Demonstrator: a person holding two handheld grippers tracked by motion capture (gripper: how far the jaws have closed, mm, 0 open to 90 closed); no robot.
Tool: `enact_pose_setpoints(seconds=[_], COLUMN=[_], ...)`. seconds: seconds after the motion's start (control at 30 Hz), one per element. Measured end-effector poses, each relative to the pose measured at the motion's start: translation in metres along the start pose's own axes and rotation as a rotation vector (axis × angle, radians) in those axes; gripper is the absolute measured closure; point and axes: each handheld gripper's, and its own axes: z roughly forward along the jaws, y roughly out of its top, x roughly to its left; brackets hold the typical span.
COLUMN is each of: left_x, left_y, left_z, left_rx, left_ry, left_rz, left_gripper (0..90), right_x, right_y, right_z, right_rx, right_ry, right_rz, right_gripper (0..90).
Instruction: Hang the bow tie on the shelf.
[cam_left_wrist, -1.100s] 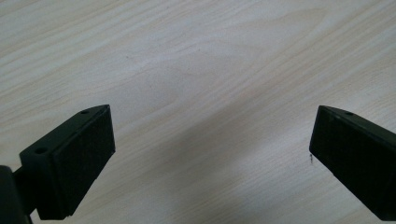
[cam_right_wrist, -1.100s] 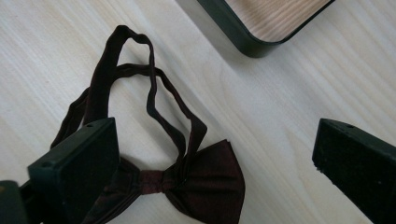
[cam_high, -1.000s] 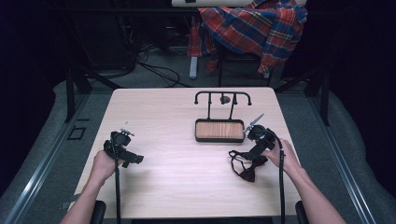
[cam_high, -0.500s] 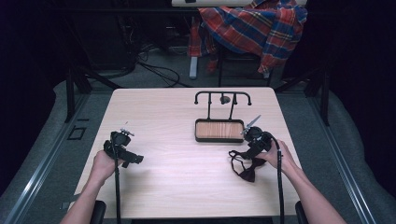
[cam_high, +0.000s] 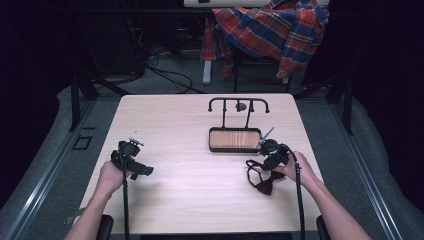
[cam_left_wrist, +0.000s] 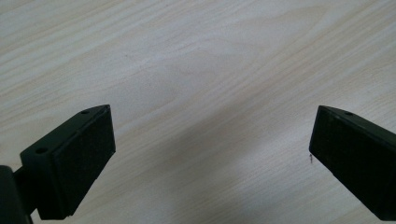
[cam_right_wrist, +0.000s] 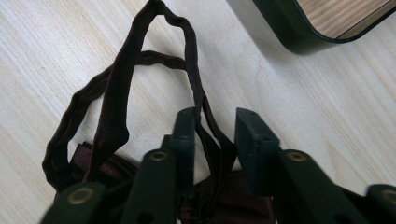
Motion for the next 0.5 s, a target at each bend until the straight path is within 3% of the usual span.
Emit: enact_pose_setpoints(seconds=[0.07, 0.1, 0.17, 0.2, 0.27, 0.5], left_x=[0.0, 0.0, 0.0, 0.0, 0.0, 0.0], left_y=[0.0, 0.0, 0.0, 0.0, 0.0, 0.0], left_z=[0.0, 0.0, 0.0, 0.0, 0.0, 0.0], left_rx=[0.0, 0.001, 0.001, 0.001, 0.0, 0.0], left_ry=[-0.001, 0.0, -0.001, 0.0, 0.0, -0.001], left_rz=[0.0, 0.001, 0.002, 0.002, 0.002, 0.002], left_gripper=[0.3, 0.3, 0.3, 0.3, 0.3, 0.3], right_x=[0.0, 0.0, 0.001, -0.001, -0.002, -0.006], right_y=[0.0, -0.001, -0.003, -0.002, -0.002, -0.006], right_z=[0.001, 0.001, 0.003, 0.0, -0.002, -0.018], right_rx=[0.0, 0.008, -0.016, 0.016, 0.018, -0.048], right_ry=[0.003, -0.002, 0.0, -0.01, -0.02, -0.061], right_rz=[0.003, 0.009, 0.033, 0.013, 0.021, 0.069], right_gripper=[76.2, 81.7, 83.0, 86.3, 87.4, 88.3])
